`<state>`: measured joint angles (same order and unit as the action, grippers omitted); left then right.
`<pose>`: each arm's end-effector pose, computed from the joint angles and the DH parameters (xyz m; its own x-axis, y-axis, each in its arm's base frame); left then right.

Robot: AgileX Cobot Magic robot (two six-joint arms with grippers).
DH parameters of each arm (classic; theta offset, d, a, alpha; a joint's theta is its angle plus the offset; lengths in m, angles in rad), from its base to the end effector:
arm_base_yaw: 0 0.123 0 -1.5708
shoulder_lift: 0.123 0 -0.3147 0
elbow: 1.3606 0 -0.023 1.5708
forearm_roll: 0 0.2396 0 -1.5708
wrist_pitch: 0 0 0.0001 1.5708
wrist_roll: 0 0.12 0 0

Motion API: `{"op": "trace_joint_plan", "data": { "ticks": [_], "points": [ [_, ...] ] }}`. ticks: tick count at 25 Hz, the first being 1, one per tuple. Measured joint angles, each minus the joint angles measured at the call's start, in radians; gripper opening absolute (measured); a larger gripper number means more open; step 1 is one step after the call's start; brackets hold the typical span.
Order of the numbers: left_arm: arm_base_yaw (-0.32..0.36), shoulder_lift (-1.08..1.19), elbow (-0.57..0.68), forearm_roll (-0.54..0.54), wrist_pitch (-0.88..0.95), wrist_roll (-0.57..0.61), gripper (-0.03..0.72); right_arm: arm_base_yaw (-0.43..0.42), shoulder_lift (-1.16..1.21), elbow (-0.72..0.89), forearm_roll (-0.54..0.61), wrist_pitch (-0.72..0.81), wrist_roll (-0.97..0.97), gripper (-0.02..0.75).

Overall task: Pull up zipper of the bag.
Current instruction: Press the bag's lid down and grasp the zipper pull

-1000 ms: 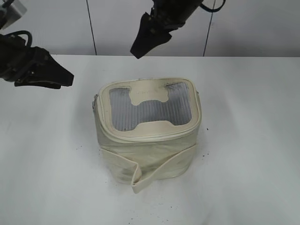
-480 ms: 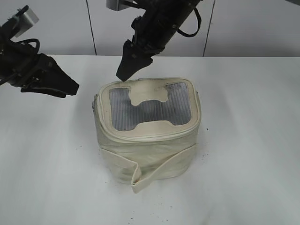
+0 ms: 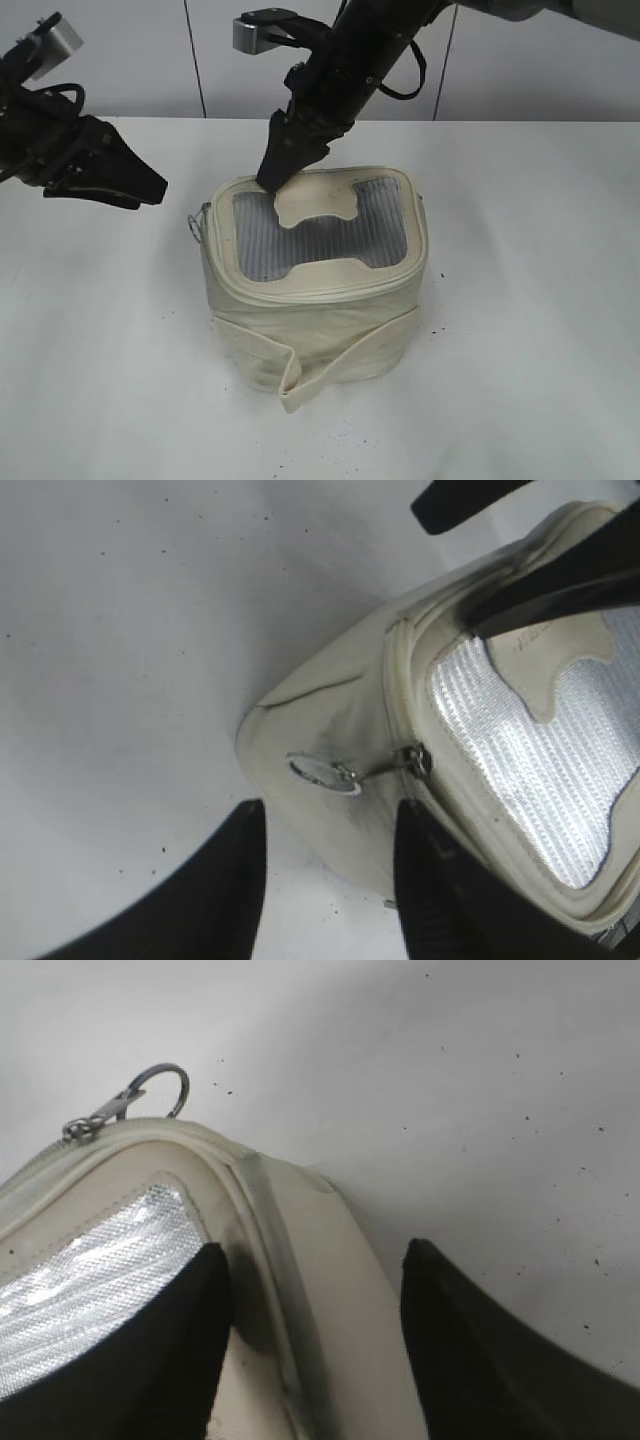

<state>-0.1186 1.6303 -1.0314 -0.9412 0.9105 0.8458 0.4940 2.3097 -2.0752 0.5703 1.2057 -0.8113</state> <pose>0.3028 -0.1133 0.2505 -0.8508 0.2142 -0.4799 0.4728 0.7106 -0.5211 0.4183 0.2940 0.2158 -0.4110 -0.7639 -0.4976 -0.9112 0.3264 0.2515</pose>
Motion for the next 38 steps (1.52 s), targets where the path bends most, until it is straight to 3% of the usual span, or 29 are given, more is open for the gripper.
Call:
{"op": "trace_joint_plan", "data": {
  "ticks": [5, 11, 13, 20, 29, 38],
  "points": [
    [0.000, 0.000, 0.000, 0.041, 0.001, 0.009, 0.349, 0.000, 0.000, 0.014, 0.011, 0.000, 0.000, 0.316],
    [0.000, 0.000, 0.000, 0.052, 0.001, 0.145, 0.468, 0.000, 0.000, 0.015, 0.021, 0.021, -0.001, 0.061],
    [0.000, 0.000, 0.000, 0.053, 0.001, 0.192, 0.492, 0.000, 0.001, 0.016, 0.022, 0.021, 0.000, 0.022],
    [-0.016, 0.000, 0.000, 0.152, -0.001, 0.304, 0.515, 0.000, 0.001, 0.016, 0.022, 0.021, 0.002, 0.016],
    [-0.220, 0.000, -0.001, 0.492, -0.200, 0.325, 0.516, 0.001, 0.001, 0.016, 0.022, 0.021, 0.013, 0.015],
    [-0.280, 0.000, -0.001, 0.523, -0.267, 0.329, 0.516, 0.001, 0.001, 0.016, 0.022, 0.021, 0.014, 0.015]
  ]
}}
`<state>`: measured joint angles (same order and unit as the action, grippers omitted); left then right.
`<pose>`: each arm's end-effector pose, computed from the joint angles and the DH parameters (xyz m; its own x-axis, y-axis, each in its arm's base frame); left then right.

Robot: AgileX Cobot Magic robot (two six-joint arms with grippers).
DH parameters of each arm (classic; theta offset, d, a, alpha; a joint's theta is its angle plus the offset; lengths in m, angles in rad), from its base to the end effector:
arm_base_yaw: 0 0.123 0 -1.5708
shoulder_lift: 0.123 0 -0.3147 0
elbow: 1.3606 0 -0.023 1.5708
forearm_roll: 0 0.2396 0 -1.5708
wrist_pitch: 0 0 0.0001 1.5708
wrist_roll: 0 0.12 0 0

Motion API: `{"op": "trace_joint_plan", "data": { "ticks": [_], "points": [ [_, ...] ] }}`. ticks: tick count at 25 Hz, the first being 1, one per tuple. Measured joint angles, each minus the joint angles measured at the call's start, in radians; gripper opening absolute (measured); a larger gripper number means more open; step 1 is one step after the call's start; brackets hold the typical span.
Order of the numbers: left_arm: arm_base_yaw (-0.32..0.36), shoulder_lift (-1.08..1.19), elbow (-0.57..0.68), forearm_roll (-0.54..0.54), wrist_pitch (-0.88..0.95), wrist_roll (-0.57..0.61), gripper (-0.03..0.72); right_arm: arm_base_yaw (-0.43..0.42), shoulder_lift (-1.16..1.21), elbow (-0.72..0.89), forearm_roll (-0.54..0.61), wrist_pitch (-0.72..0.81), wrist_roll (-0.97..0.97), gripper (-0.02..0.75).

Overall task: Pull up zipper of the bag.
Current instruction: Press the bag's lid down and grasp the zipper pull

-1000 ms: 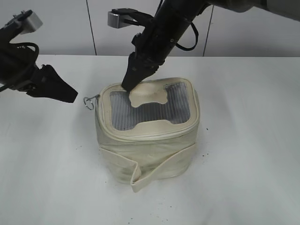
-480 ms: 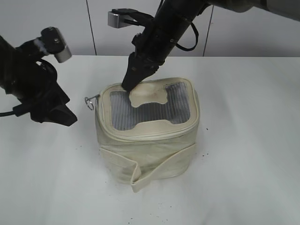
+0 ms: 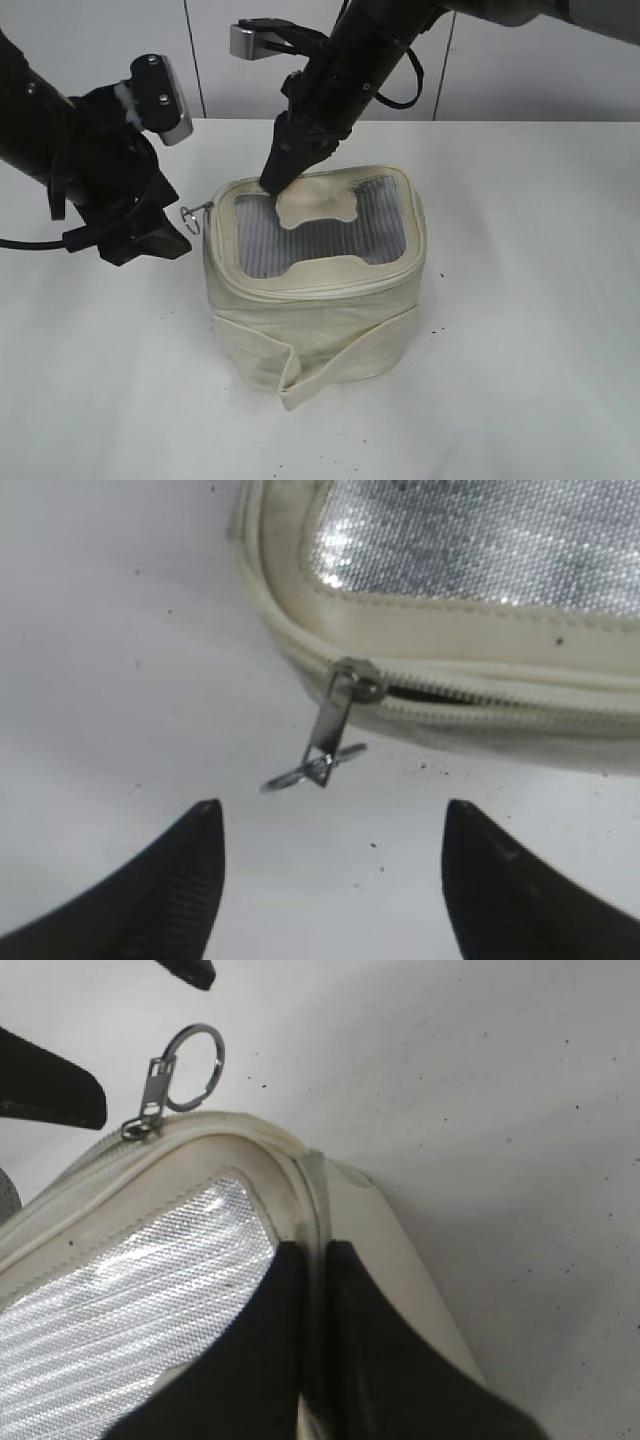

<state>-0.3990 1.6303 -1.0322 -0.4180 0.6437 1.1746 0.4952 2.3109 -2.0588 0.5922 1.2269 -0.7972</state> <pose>0.2916 -0.1547 0.2310 -0.2031 0.8646 -0.4595 0.9317 0.3150 0.1809 0.4132 0.2949 0.2118 -0.4373 -0.7613 -0.4787 -0.8966 0.3277 0.2979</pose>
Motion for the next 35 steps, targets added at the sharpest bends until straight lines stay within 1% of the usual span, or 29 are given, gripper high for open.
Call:
{"op": "trace_joint_plan", "data": {
  "ticks": [5, 12, 15, 19, 21, 22, 25, 26, 27, 30, 35],
  "points": [
    [-0.027, 0.000, 0.000, 0.000, -0.043, 0.007, 0.516, 0.000, 0.000, 0.000, 0.000, 0.000, 0.002, 0.013],
    [-0.029, 0.000, 0.000, 0.015, -0.069, 0.023, 0.514, 0.001, 0.000, 0.000, 0.000, 0.000, 0.003, 0.013],
    [-0.034, 0.000, 0.000, 0.016, -0.071, 0.027, 0.483, 0.001, 0.000, 0.000, -0.001, 0.000, 0.003, 0.013],
    [-0.040, 0.004, 0.000, 0.018, -0.072, 0.030, 0.414, 0.001, 0.000, 0.000, -0.002, 0.000, 0.005, 0.013],
    [-0.040, 0.012, 0.000, 0.019, -0.072, 0.030, 0.349, 0.001, 0.000, 0.000, -0.004, 0.000, 0.005, 0.013],
    [-0.040, 0.016, 0.000, 0.021, -0.070, 0.030, 0.307, 0.001, 0.000, 0.000, -0.004, 0.000, 0.005, 0.013],
    [-0.040, 0.020, 0.000, 0.032, -0.051, 0.030, 0.098, 0.002, 0.000, 0.000, -0.005, 0.000, 0.006, 0.013],
    [-0.040, 0.020, 0.000, 0.042, -0.042, 0.030, 0.051, 0.002, 0.000, 0.000, -0.006, 0.000, 0.006, 0.013],
    [-0.040, 0.020, 0.000, 0.047, -0.034, 0.030, 0.023, 0.002, 0.000, 0.000, -0.007, 0.000, 0.006, 0.013],
    [-0.040, 0.017, 0.000, 0.051, -0.018, 0.026, 0.006, 0.002, 0.000, 0.000, -0.009, 0.000, 0.008, 0.013],
    [-0.041, -0.001, 0.000, 0.051, 0.011, -0.027, 0.003, 0.002, 0.000, 0.000, -0.009, 0.000, 0.024, 0.013]
  ]
}}
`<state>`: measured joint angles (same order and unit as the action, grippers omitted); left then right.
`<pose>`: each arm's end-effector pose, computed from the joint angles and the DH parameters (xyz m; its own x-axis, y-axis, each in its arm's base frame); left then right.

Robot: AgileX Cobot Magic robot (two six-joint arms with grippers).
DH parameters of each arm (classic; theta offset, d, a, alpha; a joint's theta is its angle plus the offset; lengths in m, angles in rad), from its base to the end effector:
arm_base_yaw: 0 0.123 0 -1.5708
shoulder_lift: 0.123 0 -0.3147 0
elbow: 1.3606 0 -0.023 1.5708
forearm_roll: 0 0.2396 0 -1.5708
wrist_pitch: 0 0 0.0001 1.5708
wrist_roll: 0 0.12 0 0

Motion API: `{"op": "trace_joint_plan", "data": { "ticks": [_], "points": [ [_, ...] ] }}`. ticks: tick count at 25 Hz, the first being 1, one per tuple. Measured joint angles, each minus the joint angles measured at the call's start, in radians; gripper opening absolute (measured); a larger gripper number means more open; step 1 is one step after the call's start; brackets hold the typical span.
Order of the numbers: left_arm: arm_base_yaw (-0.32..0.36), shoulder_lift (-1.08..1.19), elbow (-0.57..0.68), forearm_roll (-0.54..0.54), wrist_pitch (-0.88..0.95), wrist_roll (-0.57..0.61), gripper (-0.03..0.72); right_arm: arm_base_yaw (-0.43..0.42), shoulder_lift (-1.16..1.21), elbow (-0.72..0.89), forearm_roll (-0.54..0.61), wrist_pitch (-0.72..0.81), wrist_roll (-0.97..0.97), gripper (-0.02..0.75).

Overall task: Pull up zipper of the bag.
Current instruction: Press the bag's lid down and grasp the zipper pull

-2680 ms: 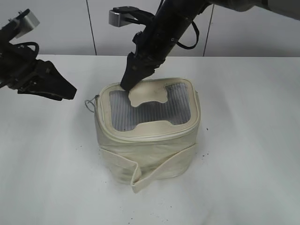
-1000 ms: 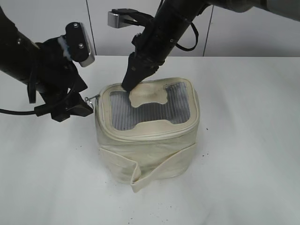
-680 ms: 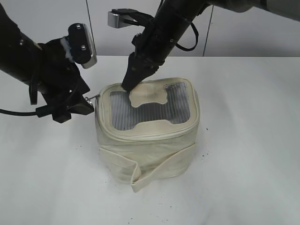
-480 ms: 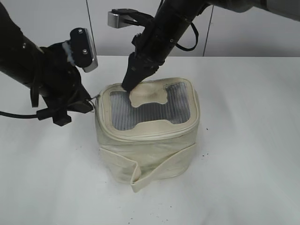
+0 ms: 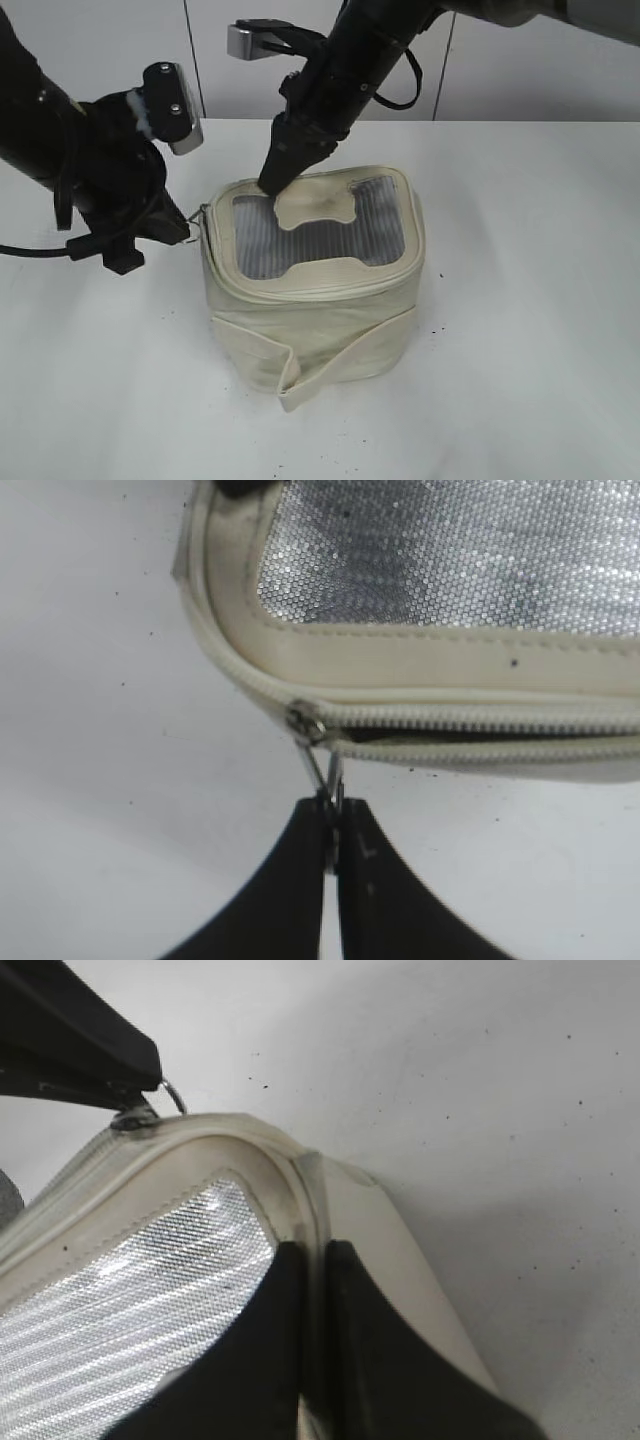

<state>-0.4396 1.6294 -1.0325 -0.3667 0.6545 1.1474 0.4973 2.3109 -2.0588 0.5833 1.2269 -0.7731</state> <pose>0.2847 -0.1629 0.2297 -0.1638 0.8884 -0.4289 0.9451 0.2660 0.1900 0.4129 0.2949 0.2113 -0.4541 -0.7585 -0.4675 -0.8883 0.3451 0.3029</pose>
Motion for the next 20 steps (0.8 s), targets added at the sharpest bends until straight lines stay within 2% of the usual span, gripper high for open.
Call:
{"op": "trace_joint_plan", "data": {
  "ticks": [16, 20],
  "points": [
    [0.000, -0.041, -0.016, -0.001, 0.252, -0.277, -0.003, 0.016, 0.000, 0.001, -0.003, 0.001, 0.064, 0.010],
    [0.000, -0.047, -0.017, -0.013, 0.262, -0.355, -0.003, 0.016, 0.003, -0.011, -0.004, 0.001, 0.081, 0.010]
  ]
}}
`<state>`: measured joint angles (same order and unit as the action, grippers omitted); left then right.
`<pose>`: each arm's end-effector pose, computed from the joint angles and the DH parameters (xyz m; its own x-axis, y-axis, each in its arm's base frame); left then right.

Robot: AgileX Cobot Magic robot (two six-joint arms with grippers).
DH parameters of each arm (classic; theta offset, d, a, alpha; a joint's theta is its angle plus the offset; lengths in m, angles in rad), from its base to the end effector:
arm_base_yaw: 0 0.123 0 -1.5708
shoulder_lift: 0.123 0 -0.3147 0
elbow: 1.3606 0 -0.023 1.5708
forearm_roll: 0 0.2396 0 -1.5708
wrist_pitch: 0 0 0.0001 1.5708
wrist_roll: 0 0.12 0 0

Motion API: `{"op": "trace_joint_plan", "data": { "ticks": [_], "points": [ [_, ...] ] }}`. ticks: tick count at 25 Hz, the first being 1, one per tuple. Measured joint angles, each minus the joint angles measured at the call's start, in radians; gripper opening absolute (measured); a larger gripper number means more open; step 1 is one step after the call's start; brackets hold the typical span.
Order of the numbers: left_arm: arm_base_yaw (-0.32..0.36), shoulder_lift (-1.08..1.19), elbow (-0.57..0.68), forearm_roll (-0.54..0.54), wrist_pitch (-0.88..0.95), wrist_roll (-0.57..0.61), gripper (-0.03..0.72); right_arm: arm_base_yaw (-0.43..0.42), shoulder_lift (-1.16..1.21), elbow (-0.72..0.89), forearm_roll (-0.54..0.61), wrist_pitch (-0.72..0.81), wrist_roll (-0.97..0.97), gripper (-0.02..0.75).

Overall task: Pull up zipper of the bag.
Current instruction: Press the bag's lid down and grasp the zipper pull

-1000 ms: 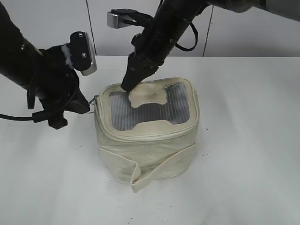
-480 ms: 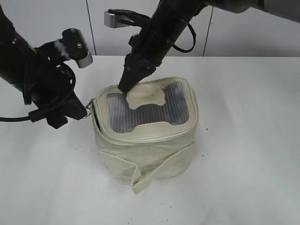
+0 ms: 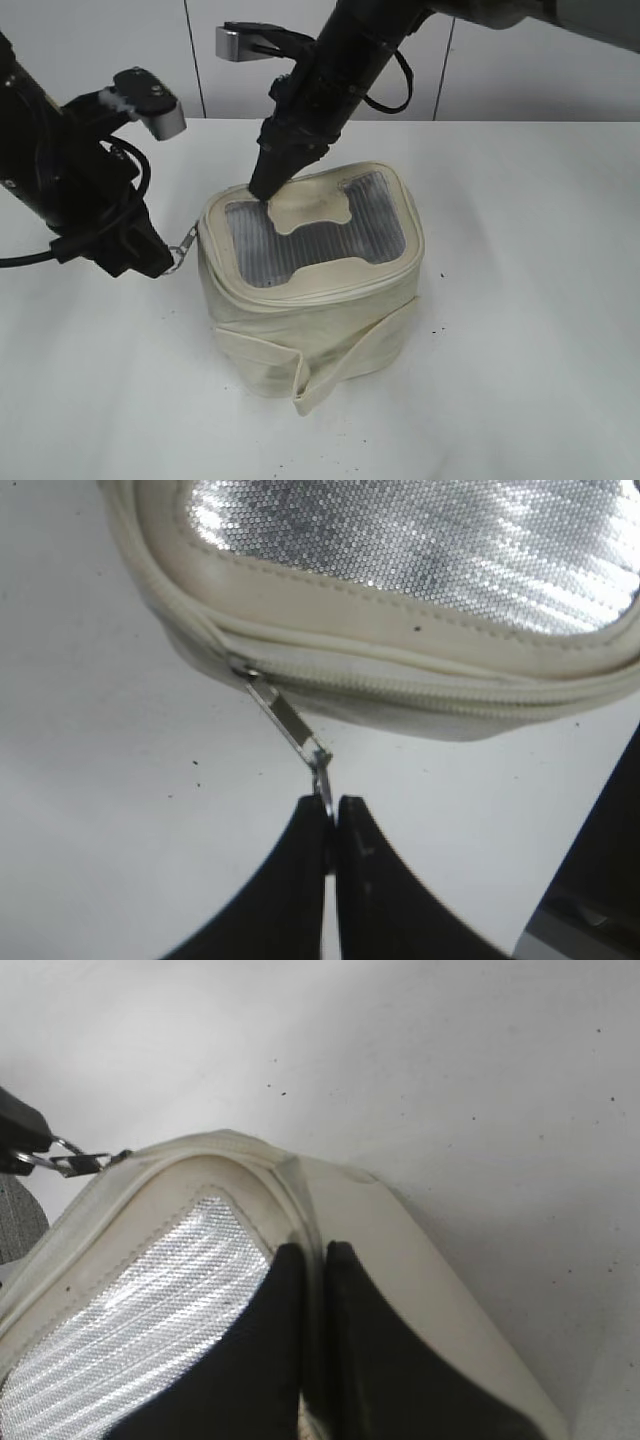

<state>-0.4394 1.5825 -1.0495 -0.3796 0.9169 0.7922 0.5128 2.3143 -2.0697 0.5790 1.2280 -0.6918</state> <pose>0.2528 -0.1579 0.2410 -0.4990 0.7903 -0.3557 0.8625 0.4926 -0.1155 0.4097 0.3017 0.2122 -0.5090 -0.7368 -0.4450 -0.8578 0.3914 0.3331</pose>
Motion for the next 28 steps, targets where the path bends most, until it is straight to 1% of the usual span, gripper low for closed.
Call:
{"op": "trace_joint_plan", "data": {
  "ticks": [4, 10, 13, 16, 18, 20, 23, 28],
  "points": [
    [0.002, -0.002, 0.013, -0.049, -0.009, -0.018, -0.003, 0.001, 0.004, -0.030, -0.010, 0.001, 0.014, 0.009],
    [0.002, -0.004, 0.082, -0.120, -0.021, -0.030, -0.003, 0.001, 0.015, -0.051, -0.016, 0.002, 0.035, 0.009],
    [0.004, -0.007, 0.121, -0.187, -0.047, -0.034, -0.003, 0.001, 0.015, -0.051, -0.016, 0.002, 0.040, 0.009],
    [0.006, -0.010, 0.159, -0.286, -0.071, -0.036, -0.003, 0.001, 0.015, -0.051, -0.016, 0.002, 0.042, 0.009],
    [-0.002, -0.011, 0.185, -0.318, -0.093, -0.040, -0.003, 0.001, 0.015, -0.051, -0.017, 0.003, 0.043, 0.009],
    [-0.039, -0.012, 0.206, -0.330, -0.101, -0.042, -0.003, 0.001, 0.015, -0.051, -0.021, 0.003, 0.044, 0.009],
    [-0.129, -0.012, 0.217, -0.381, -0.088, -0.042, -0.003, 0.002, 0.015, -0.051, -0.023, 0.003, 0.044, 0.009],
    [-0.280, -0.014, 0.221, -0.453, -0.203, -0.048, -0.001, 0.002, 0.015, -0.051, -0.029, 0.003, 0.046, 0.009]
  ]
}}
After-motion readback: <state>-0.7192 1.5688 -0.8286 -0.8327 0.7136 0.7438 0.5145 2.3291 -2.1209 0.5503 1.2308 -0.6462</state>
